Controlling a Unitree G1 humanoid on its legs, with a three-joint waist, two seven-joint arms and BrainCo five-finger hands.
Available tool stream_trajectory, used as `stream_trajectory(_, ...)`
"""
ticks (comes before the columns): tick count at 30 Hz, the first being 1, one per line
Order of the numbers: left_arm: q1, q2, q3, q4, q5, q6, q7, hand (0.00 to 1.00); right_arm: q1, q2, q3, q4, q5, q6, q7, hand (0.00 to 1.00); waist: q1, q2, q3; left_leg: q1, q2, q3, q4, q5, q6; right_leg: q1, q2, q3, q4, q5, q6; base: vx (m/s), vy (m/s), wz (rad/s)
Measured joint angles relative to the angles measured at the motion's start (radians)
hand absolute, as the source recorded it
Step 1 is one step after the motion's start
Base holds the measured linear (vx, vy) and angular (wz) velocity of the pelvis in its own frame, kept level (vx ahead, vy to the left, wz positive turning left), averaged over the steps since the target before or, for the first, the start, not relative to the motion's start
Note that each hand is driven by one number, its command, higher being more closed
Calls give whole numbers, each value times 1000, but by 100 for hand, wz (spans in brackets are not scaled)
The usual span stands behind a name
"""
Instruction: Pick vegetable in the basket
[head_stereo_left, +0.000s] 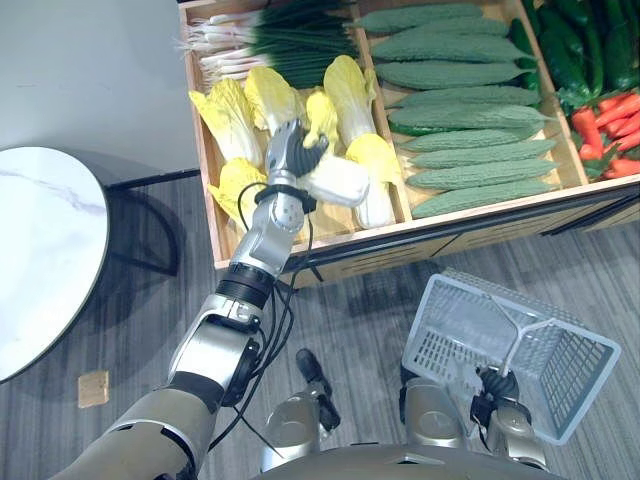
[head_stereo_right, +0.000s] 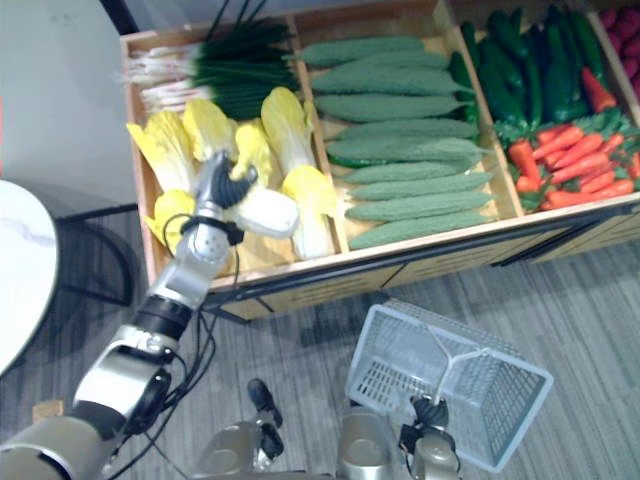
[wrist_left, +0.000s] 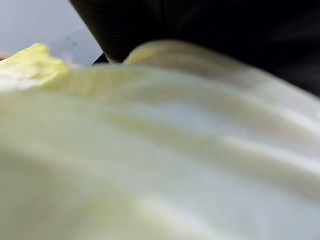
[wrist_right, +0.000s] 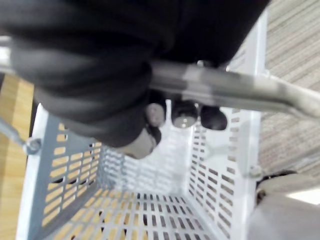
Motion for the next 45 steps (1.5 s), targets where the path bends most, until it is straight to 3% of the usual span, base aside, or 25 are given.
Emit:
stream_trajectory(3, 48, -5, -32, -188, 6, -18, 19, 100, 44, 26, -7, -62, 17, 3, -11, 100, 0, -7, -34, 34, 13, 53, 2, -11, 6, -3, 7, -24, 6, 18, -1, -5, -23, -52)
stream_trajectory(4, 85, -5, -36, -271, 16, -29, 22, 100, 44, 28, -6, -98, 28, 4, -16, 100, 1, 1, -40, 54, 30, 96, 3, -15, 7, -12, 8, -125, 7, 43, -20, -35, -22, -109)
stream_trajectory(6, 175, -9, -39, -389, 22, -56, 37, 100, 29, 37, -2, -164, 36, 4, -31, 100, 3, 7, -60, 77, 71, 199, 26, -26, 8, -27, -18, -404, 7, 39, -129, -52, -49, -131)
stream_trajectory(8, 258, -11, -54, -430, 20, -87, 25, 100, 24, 38, -6, -210, 36, 4, -46, 100, 3, 21, -75, 84, 114, 276, 81, -54, -12, -33, -83, -614, 83, 10, -169, 17, -75, -125)
stream_trajectory(9, 308, -11, -58, -442, 17, -105, 5, 100, 27, 36, -5, -235, 35, 4, -50, 100, 2, 16, -81, 98, 123, 316, 97, -67, -30, -34, -113, -677, 105, 10, -162, 78, -147, -164)
stream_trajectory(10, 379, -21, -69, -437, 11, -118, -20, 100, 29, 31, 2, -276, 29, 4, -49, 100, -6, 17, -82, 117, 137, 362, 122, -75, -53, -43, -115, -673, 114, 16, -127, 80, -154, -135)
stream_trajectory(13, 483, -112, -132, -340, 0, -126, -99, 100, 67, 24, 39, -428, 23, 13, -50, 100, -44, 50, -85, 150, 182, 454, 163, -70, -84, -96, -38, -563, 125, 3, -150, 84, -155, -136)
stream_trajectory(14, 499, -146, -163, -267, 0, -130, -126, 100, 89, 29, 71, -509, 20, 11, -43, 100, -59, 57, -83, 163, 235, 491, 248, -100, -84, -106, -3, -508, 122, -3, -160, 145, -185, -157)
stream_trajectory(16, 515, -177, -203, -180, 0, -131, -158, 100, 134, 32, 115, -617, 20, 8, -29, 100, -76, 55, -79, 165, 352, 479, 485, -128, -47, -109, 54, -429, 125, -18, -181, 143, -158, -161)
stream_trajectory(17, 534, -190, -218, -154, 0, -134, -166, 100, 170, 30, 139, -680, 20, -3, -9, 100, -80, 58, -73, 148, 430, 420, 657, -99, 28, -102, 86, -371, 125, -29, -197, 73, -72, -140)
stream_trajectory(18, 544, -197, -221, -144, 0, -137, -167, 100, 191, 28, 154, -711, 21, -10, -1, 100, -83, 61, -70, 127, 463, 360, 740, -62, 90, -97, 109, -330, 122, -34, -205, 166, -129, -184)
stream_trajectory(19, 559, -210, -219, -113, 0, -144, -170, 100, 218, 24, 191, -775, 27, -14, 20, 100, -81, 60, -52, 63, 476, 177, 870, -56, 139, -83, 149, -242, 112, -33, -220, 148, -18, -196)
stream_trajectory(20, 561, -212, -220, -69, 0, -145, -178, 100, 233, 6, 227, -816, 39, -27, 40, 100, -75, 66, -46, -19, 393, -16, 947, -169, 66, -81, 165, -171, 106, -39, -244, 172, 8, -201)
stream_trajectory(23, 568, -219, -230, 14, 0, -140, -179, 100, 251, -22, 325, -883, 97, -34, 96, 100, -61, 64, -16, -157, 225, -211, 953, -304, 83, -58, 222, -6, 108, -43, -261, 154, 113, -197)
stream_trajectory(25, 568, -221, -230, 44, 2, -129, -178, 100, 261, -42, 390, -922, 161, -35, 126, 100, -46, 46, 4, -221, 147, -273, 839, -336, 64, -45, 241, 90, 106, -45, -259, 206, 134, -164)
stream_trajectory(28, 562, -222, -222, 58, 7, -120, -177, 100, 254, -91, 487, -958, 252, -40, 174, 100, -25, 41, 9, -290, 61, -382, 548, -309, 19, -41, 260, 209, 77, -45, -255, 228, 201, -129)
stream_trajectory(31, 530, -228, -185, 60, 22, -109, -173, 100, 259, -132, 549, -973, 353, -51, 212, 100, -12, 47, 10, -320, 43, -382, 287, -187, -13, -28, 268, 289, 46, -65, -221, 333, 310, -98)
stream_trajectory(32, 508, -227, -176, 68, 26, -98, -164, 100, 275, -141, 578, -972, 403, -51, 237, 100, 5, 44, 11, -301, 41, -365, 259, -100, -10, -18, 269, 330, 55, -92, -200, 341, 298, -87)
stream_trajectory(33, 489, -226, -167, 71, 32, -91, -154, 0, 291, -149, 613, -973, 436, -50, 264, 100, 13, 22, 16, -280, 19, -345, 248, -26, 38, -19, 251, 354, 84, -123, -177, 341, 299, -72)
stream_trajectory(35, 437, -208, -164, 86, 60, -71, -149, 0, 311, -159, 673, -972, 469, -43, 302, 100, 9, -27, 19, -279, -16, -295, 281, -51, 87, -42, 207, 356, 142, -143, -128, 337, 259, -39)
stream_trajectory(37, 390, -182, -164, 108, 61, -51, -142, 0, 295, -170, 728, -971, 512, -30, 325, 100, 16, -44, 24, -264, -21, -247, 297, -77, 117, -67, 193, 344, 201, -120, -41, 310, 210, -53)
stream_trajectory(38, 372, -164, -165, 111, 63, -44, -121, 0, 272, -173, 749, -956, 527, -17, 336, 100, 17, -47, 26, -218, -24, -233, 271, -100, 118, -91, 189, 287, 276, -98, 46, 303, 185, -54)
stream_trajectory(39, 354, -147, -170, 116, 64, -36, -110, 0, 241, -173, 755, -926, 548, -10, 352, 100, 17, -50, 29, -152, -31, -234, 227, -117, 115, -122, 179, 207, 381, -73, 85, 286, 166, -38)
stream_trajectory(42, 315, -138, -191, 150, 89, -35, -83, 0, 211, -183, 768, -902, 631, -12, 371, 100, 15, -69, 16, -75, -48, -259, 177, -141, 110, -158, 140, 58, 384, -142, -36, 205, 58, 14)
stream_trajectory(45, 262, -137, -206, 211, 102, -35, -65, 0, 178, -183, 774, -891, 688, -16, 382, 100, 9, -69, 12, -78, -44, -315, 147, -140, 101, -238, 128, 19, 246, -139, -56, 250, -62, 58)
